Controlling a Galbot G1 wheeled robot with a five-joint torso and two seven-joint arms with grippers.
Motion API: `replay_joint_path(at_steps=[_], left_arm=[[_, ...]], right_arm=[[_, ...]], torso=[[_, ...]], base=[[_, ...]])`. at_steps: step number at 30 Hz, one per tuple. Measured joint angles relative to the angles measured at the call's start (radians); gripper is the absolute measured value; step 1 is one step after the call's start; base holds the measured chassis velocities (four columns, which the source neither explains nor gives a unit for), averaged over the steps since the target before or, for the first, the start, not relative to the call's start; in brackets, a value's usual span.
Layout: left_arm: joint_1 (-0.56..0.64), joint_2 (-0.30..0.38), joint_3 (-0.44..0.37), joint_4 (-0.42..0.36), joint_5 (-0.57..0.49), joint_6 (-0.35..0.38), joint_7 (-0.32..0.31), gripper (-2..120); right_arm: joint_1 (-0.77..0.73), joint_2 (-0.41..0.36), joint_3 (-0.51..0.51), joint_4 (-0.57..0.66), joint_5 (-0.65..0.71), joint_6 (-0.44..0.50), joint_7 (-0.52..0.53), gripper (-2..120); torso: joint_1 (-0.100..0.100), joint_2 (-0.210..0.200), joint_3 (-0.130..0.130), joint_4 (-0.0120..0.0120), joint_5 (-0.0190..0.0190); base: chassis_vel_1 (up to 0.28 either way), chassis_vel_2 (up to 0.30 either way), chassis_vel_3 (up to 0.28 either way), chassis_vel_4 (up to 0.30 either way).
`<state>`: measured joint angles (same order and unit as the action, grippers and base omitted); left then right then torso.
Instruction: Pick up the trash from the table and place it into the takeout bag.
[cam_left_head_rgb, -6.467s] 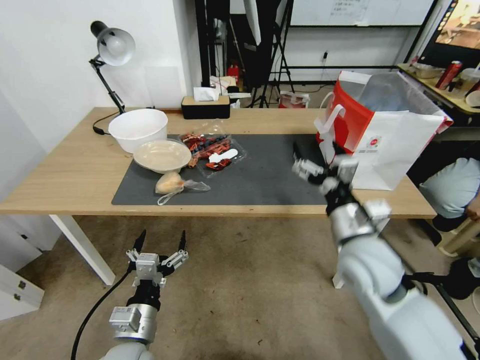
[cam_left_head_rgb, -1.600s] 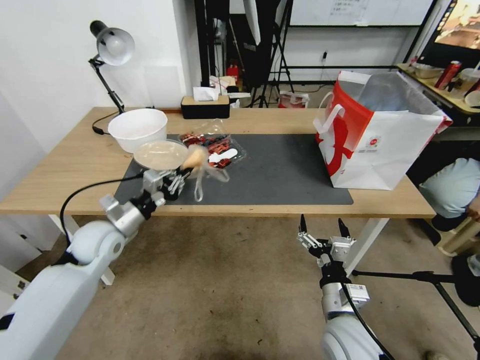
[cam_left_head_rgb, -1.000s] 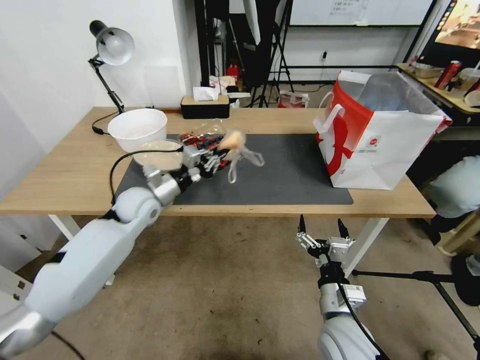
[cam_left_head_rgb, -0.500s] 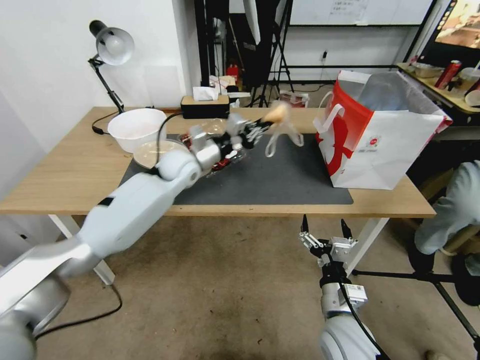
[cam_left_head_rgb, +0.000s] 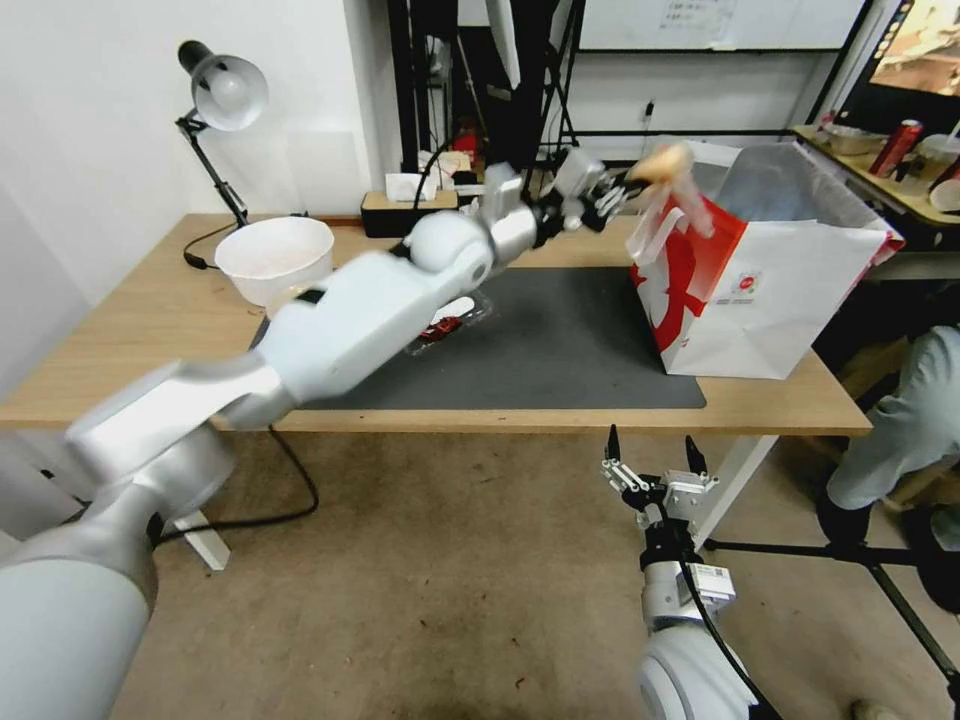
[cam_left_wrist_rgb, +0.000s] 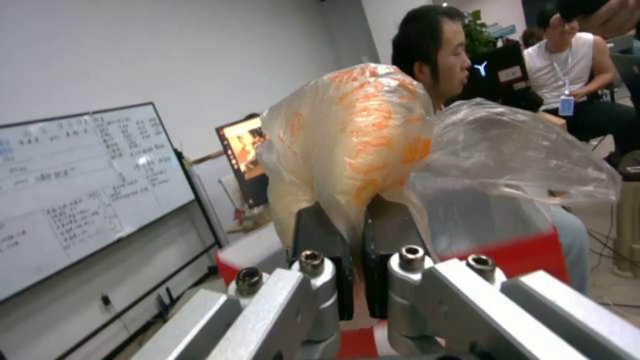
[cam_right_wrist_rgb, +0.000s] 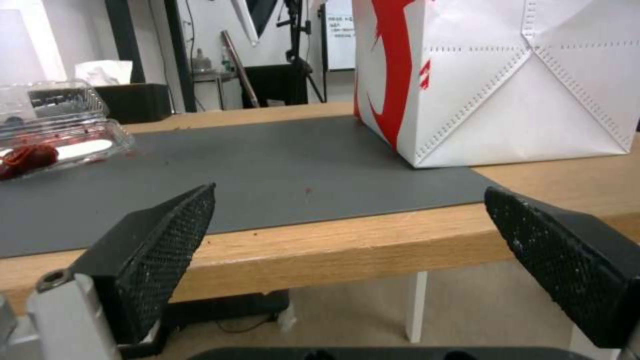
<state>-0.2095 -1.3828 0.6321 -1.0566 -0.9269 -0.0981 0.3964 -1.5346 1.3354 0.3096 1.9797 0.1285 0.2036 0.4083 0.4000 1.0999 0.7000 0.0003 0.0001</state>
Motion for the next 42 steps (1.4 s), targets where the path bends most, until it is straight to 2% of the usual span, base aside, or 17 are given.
replay_joint_path(at_steps=[1,3,5,8,10,11,18,20,21,27,28,31,35,38,40,42], left_arm=[[-0.025,-0.037,0.01,0.042,-0.001,0.0,0.009,2],[-0.03,-0.045,0.012,0.05,-0.001,0.0,0.011,2],[-0.065,-0.116,0.024,0.123,-0.002,-0.003,0.024,2],[-0.081,-0.155,0.032,0.16,-0.002,-0.007,0.033,2],[-0.098,-0.21,0.037,0.215,0.0,-0.012,0.045,2],[-0.105,-0.227,0.037,0.24,0.004,-0.015,0.053,2],[-0.118,-0.234,0.032,0.334,0.026,-0.017,0.066,3],[-0.118,-0.232,0.032,0.36,0.034,-0.017,0.071,13],[-0.118,-0.232,0.032,0.36,0.034,-0.017,0.071,13],[-0.109,-0.23,0.03,0.36,0.034,-0.017,0.072,36],[-0.109,-0.23,0.03,0.36,0.034,-0.017,0.072,36],[-0.108,-0.228,0.029,0.352,0.033,-0.02,0.073,54],[-0.108,-0.228,0.029,0.35,0.033,-0.02,0.073,56],[-0.106,-0.227,0.027,0.33,0.031,-0.022,0.072,78],[-0.106,-0.227,0.027,0.328,0.031,-0.023,0.071,80],[-0.102,-0.227,0.006,0.307,0.029,-0.023,0.056,91]], right_arm=[[0.002,0.0,0.0,-0.001,0.001,0.0,0.0,100],[0.002,0.001,0.0,-0.001,0.001,0.0,0.0,100],[0.006,0.003,0.0,-0.002,0.002,0.001,0.0,100],[0.006,0.005,0.0,-0.002,0.002,0.001,0.0,100],[0.006,0.006,0.0,-0.002,0.003,0.002,0.0,100],[0.006,0.006,0.0,-0.002,0.004,0.003,0.0,100],[0.006,0.012,0.0,-0.008,0.005,0.009,0.0,100],[0.006,0.015,0.0,-0.01,0.005,0.011,0.0,100],[0.006,0.015,0.0,-0.01,0.005,0.011,0.0,100],[0.007,0.015,0.002,-0.012,0.007,0.011,-0.001,100],[0.007,0.015,0.002,-0.012,0.007,0.011,-0.001,100],[0.01,0.015,0.001,-0.013,0.008,0.011,-0.001,100],[0.01,0.016,0.001,-0.013,0.008,0.011,-0.001,100],[0.009,0.017,0.0,-0.014,0.008,0.012,-0.001,100],[0.009,0.017,0.0,-0.014,0.008,0.011,-0.001,100],[0.009,0.016,0.0,-0.014,0.008,0.011,-0.001,100]], torso=[[0.0,0.0,0.0,-0.0001,0.0],[0.0,0.0,0.0,-0.0001,0.0001],[0.0,0.0,0.0,-0.0004,0.0002],[0.0,0.0,0.0,-0.0006,0.0003],[0.0,0.0,0.0,-0.0003,0.0001],[0.0,0.0,0.0,-0.0011,0.0001],[0.0,0.0,0.0,0.0001,-0.0002],[0.0,0.0,0.0,0.0003,-0.0003],[0.0,0.0,0.0,0.0003,-0.0003],[0.0,0.0,0.0,-0.0004,-0.0002],[0.0,0.0,0.0,-0.0004,-0.0002],[0.0,0.0,0.0,-0.0002,-0.0003],[0.0,0.0,0.0,-0.0002,-0.0002],[0.0,0.0,0.0,-0.0003,-0.0002],[0.0,0.0,0.0,-0.0003,-0.0002],[0.0,0.0,0.0,-0.0003,-0.0001]], base=[[0.0,0.0,0.0,0.0],[0.0,0.0,0.0,0.0],[0.0,0.0,0.0,0.0],[0.0,0.0,0.0,0.0],[0.0,0.0,0.0,0.0],[0.0,0.0,0.0,0.0],[0.0,0.0,0.0,0.0],[0.0,0.0,0.0,0.0],[0.0,0.0,0.0,0.0],[0.0,0.0,0.0,0.0],[0.0,0.0,0.0,0.0],[0.0,0.0,0.0,0.0],[0.0,0.0,0.0,0.0],[0.0,0.0,0.0,0.0],[0.0,0.0,0.0,0.0],[0.0,0.0,0.0,0.0]])
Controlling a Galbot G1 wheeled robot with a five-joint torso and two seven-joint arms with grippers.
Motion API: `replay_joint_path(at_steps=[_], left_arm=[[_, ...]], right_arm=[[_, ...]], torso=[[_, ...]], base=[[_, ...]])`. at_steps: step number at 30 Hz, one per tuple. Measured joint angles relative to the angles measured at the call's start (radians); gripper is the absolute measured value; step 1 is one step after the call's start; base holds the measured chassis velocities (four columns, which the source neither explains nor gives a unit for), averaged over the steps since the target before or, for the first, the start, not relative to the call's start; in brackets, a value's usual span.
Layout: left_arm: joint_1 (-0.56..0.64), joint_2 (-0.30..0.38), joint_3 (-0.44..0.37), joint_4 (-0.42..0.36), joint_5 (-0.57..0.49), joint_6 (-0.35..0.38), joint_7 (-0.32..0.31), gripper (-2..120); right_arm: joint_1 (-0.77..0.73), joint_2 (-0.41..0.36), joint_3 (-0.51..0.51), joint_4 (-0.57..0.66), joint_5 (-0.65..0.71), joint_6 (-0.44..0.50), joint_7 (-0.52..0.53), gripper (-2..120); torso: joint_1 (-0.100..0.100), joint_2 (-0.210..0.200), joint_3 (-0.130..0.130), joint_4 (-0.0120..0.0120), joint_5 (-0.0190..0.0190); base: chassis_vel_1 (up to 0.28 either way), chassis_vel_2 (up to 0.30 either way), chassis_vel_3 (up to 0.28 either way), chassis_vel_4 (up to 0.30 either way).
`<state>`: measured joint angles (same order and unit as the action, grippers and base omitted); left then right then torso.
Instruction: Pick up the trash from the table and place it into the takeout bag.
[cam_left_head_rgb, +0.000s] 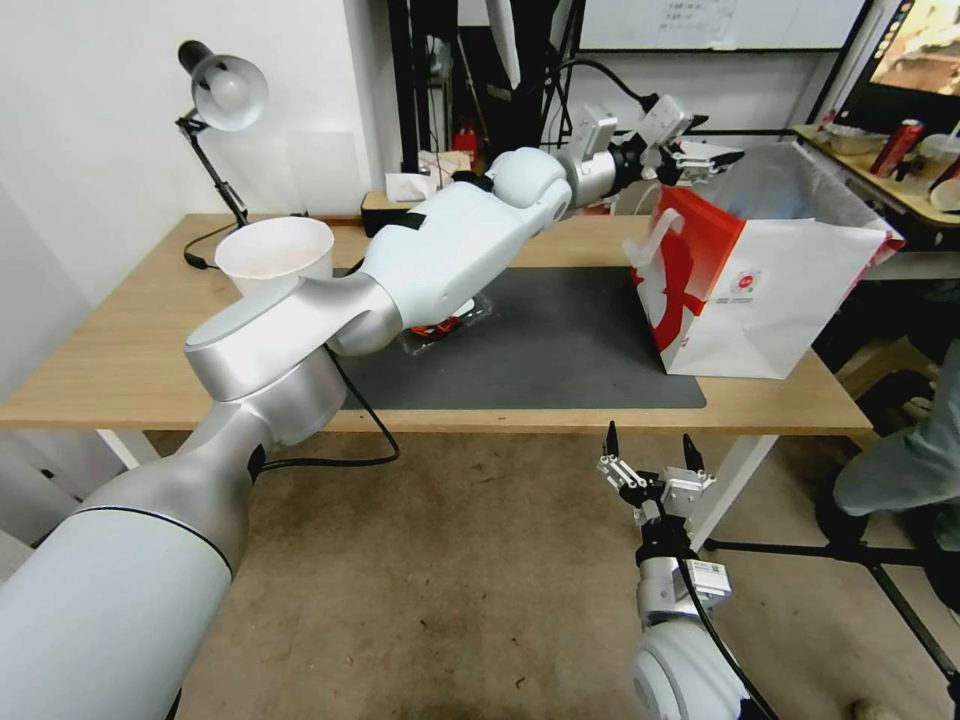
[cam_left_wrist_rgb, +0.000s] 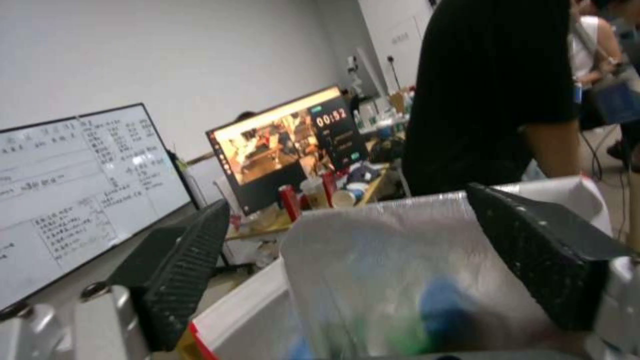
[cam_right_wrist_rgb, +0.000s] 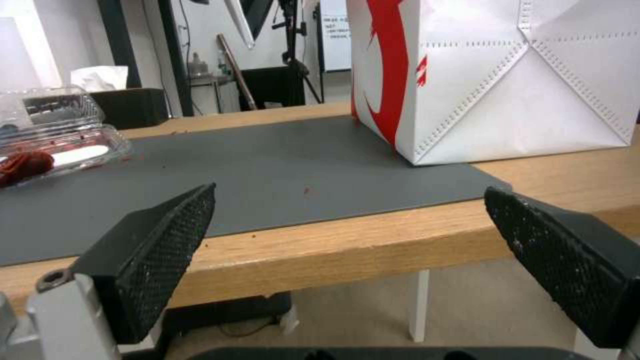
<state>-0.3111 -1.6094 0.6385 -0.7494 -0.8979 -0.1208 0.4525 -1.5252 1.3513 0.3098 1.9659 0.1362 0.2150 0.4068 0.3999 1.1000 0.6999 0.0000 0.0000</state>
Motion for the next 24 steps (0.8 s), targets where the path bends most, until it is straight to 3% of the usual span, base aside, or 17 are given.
replay_joint_path(at_steps=[7,8,9,16,24], left_arm=[[0.03,0.002,-0.022,-0.067,-0.032,0.011,-0.036,95],[0.04,0.008,-0.024,-0.088,-0.04,0.016,-0.045,97],[0.054,0.03,-0.028,-0.111,-0.049,0.021,-0.057,97],[0.133,0.177,-0.073,-0.207,-0.078,0.04,-0.122,99],[0.22,0.296,-0.116,-0.31,-0.104,0.053,-0.206,99]], right_arm=[[-0.002,0.003,0.003,0.004,-0.002,-0.001,0.0,100],[-0.003,0.004,0.004,0.005,-0.002,-0.002,0.0,100],[-0.004,0.004,0.005,0.006,-0.003,-0.002,0.0,100],[-0.005,0.006,0.001,0.006,-0.008,-0.005,0.0,100],[-0.004,0.007,-0.004,0.006,-0.013,-0.008,0.001,100]], torso=[[0.0,0.0,0.0,0.0,0.0],[0.0,0.0,0.0,-0.0008,0.0001],[0.0,0.0,0.0,-0.0014,0.0005],[0.0,0.0,0.0,0.0008,-0.0005],[0.0,0.0,0.0,-0.0001,-0.0002]], base=[[0.0,0.0,0.0,0.0],[0.0,0.0,0.0,0.0],[0.0,0.0,0.0,0.0],[0.0,0.0,0.0,0.0],[0.0,0.0,0.0,0.0]])
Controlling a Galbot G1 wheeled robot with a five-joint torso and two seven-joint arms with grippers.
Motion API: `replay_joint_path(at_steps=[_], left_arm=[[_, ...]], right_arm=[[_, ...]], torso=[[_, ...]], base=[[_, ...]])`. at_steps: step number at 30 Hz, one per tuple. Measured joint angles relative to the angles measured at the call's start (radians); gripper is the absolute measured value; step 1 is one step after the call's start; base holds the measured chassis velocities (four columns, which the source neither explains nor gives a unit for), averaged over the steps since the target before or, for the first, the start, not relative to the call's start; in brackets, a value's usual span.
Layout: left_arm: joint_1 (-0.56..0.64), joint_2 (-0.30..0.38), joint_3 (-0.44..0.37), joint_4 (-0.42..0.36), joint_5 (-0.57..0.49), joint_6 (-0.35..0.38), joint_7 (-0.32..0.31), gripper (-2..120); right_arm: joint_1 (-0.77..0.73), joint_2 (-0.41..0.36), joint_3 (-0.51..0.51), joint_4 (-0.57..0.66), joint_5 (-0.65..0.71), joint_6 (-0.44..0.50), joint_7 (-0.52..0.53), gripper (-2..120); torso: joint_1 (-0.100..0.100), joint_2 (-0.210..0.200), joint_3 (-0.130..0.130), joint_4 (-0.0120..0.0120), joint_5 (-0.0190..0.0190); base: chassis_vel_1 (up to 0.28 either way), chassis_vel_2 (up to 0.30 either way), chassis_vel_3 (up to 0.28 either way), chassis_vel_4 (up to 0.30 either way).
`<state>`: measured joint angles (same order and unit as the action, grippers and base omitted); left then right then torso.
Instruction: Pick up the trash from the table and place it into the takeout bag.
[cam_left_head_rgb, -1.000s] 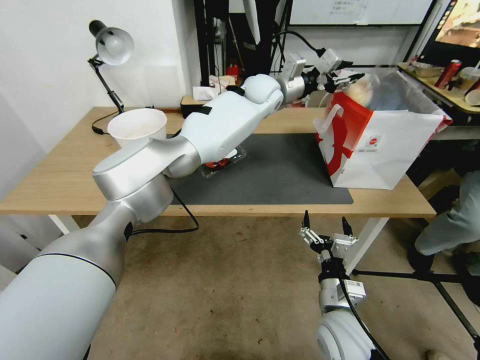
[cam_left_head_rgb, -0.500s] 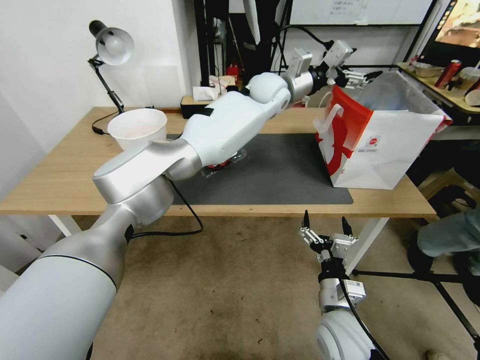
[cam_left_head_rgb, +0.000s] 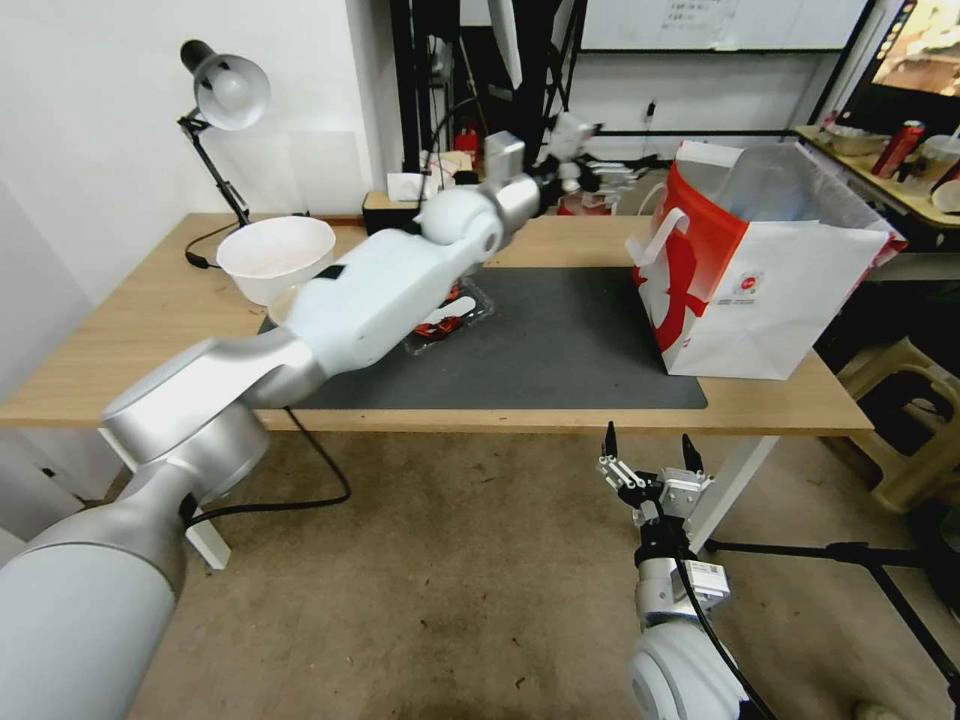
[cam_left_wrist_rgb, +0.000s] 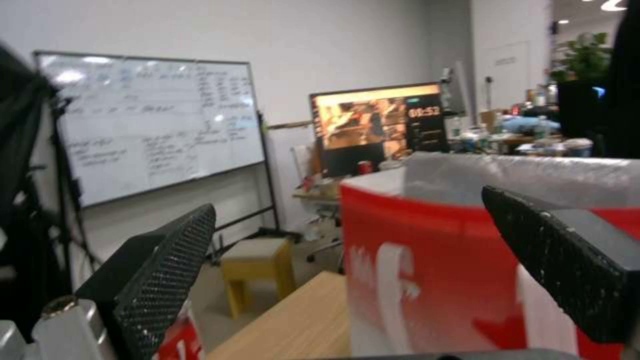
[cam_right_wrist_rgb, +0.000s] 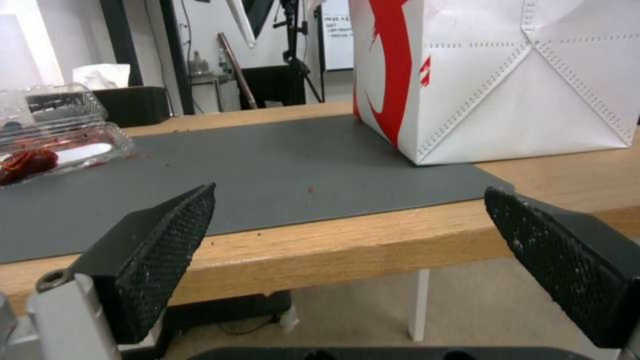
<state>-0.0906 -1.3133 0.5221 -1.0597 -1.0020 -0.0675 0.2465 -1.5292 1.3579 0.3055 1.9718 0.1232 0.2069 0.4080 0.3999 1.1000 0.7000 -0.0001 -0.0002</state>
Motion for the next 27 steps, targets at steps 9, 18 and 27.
replay_joint_path(at_steps=[9,18,27], left_arm=[[0.11,0.109,-0.052,-0.129,-0.008,0.012,-0.084,99],[0.258,0.266,-0.143,-0.291,-0.004,0.023,-0.16,99],[0.485,0.372,-0.337,-0.471,0.018,0.054,-0.216,99]], right_arm=[[-0.002,0.0,-0.002,-0.005,-0.003,0.0,0.001,100],[0.001,0.005,-0.017,-0.009,-0.01,-0.002,0.002,100],[-0.003,0.001,-0.019,-0.011,-0.012,-0.002,0.002,100]], torso=[[0.0,0.0,0.0,0.0,0.0],[0.0,0.0,0.0,0.0001,0.0],[0.0,0.0,0.0,0.0001,0.0]], base=[[0.0,0.0,0.0,0.0],[0.0,0.0,0.0,0.0],[0.0,0.0,0.0,0.0]])
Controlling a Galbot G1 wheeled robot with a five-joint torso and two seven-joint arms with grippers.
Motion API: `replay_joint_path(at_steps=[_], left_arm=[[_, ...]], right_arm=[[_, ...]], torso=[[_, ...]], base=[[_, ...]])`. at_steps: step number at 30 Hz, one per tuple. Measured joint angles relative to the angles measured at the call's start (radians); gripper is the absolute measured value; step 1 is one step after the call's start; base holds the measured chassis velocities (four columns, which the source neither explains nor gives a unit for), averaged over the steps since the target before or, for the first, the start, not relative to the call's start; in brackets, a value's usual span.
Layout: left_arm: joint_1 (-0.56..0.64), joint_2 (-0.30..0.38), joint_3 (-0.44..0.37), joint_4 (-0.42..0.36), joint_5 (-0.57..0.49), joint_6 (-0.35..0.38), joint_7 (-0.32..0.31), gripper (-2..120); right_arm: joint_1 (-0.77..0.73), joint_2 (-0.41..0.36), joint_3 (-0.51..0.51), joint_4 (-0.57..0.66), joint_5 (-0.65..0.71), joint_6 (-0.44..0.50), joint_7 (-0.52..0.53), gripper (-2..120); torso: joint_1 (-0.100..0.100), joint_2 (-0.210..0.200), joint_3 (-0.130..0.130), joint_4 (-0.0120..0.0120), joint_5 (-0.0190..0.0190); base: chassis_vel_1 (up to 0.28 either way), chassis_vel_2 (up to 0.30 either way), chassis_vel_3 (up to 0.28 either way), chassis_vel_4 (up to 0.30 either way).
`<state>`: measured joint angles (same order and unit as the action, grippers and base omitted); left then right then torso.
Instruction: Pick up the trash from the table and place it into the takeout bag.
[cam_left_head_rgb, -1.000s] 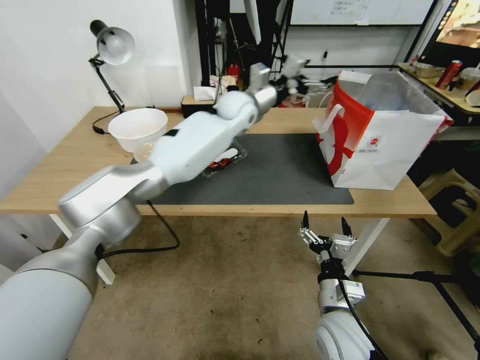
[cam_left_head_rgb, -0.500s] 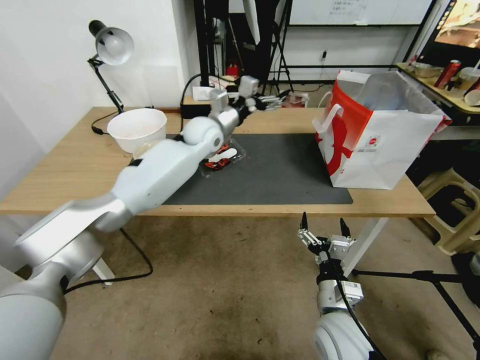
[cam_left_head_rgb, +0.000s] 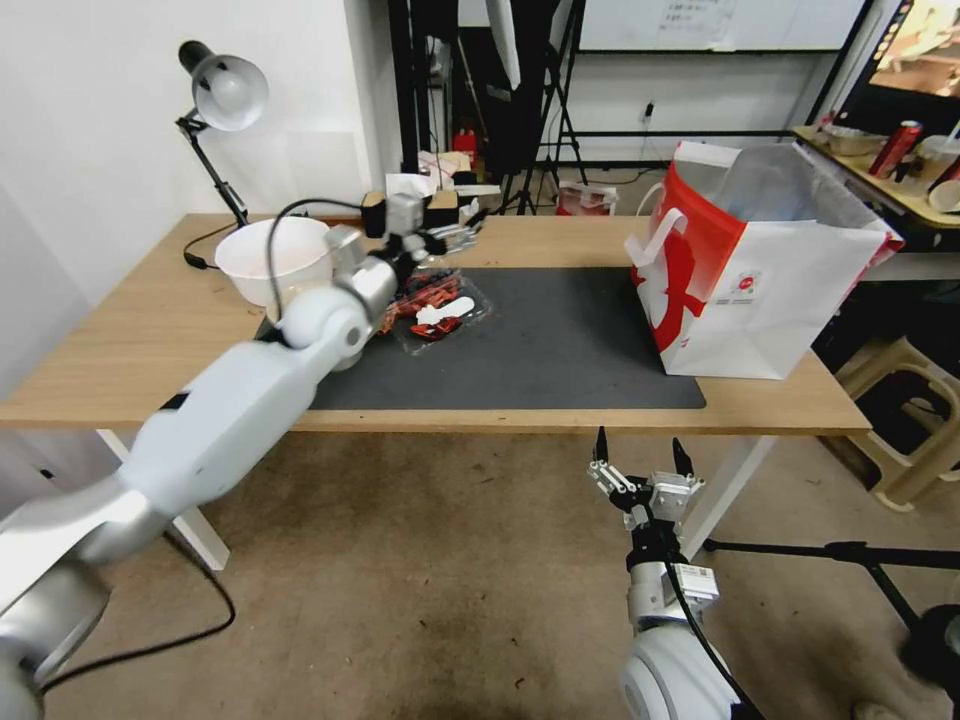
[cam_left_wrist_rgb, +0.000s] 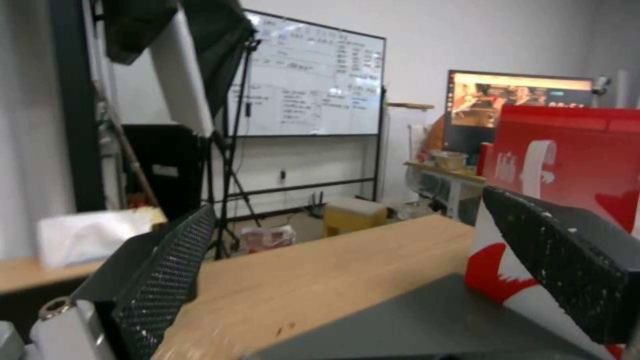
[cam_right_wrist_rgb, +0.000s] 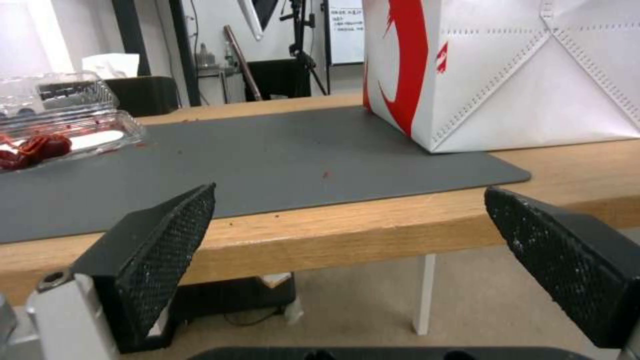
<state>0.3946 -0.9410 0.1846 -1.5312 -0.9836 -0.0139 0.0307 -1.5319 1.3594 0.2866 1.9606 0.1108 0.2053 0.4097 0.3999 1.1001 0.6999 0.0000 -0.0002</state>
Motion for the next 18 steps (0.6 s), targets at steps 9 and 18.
replay_joint_path(at_steps=[9,18], left_arm=[[0.23,0.056,-0.178,-0.128,0.048,0.009,-0.019,99],[0.426,0.078,-0.337,-0.224,0.115,-0.002,-0.033,99]], right_arm=[[-0.001,-0.003,-0.003,-0.004,-0.001,0.001,0.0,100],[0.0,-0.004,-0.008,-0.009,-0.004,0.003,0.001,100]], torso=[[0.0,0.0,0.0,0.0001,0.0003],[0.0,0.0,0.0,0.0002,-0.0001]], base=[[0.0,0.0,0.0,0.0],[0.0,0.0,0.0,0.0]])
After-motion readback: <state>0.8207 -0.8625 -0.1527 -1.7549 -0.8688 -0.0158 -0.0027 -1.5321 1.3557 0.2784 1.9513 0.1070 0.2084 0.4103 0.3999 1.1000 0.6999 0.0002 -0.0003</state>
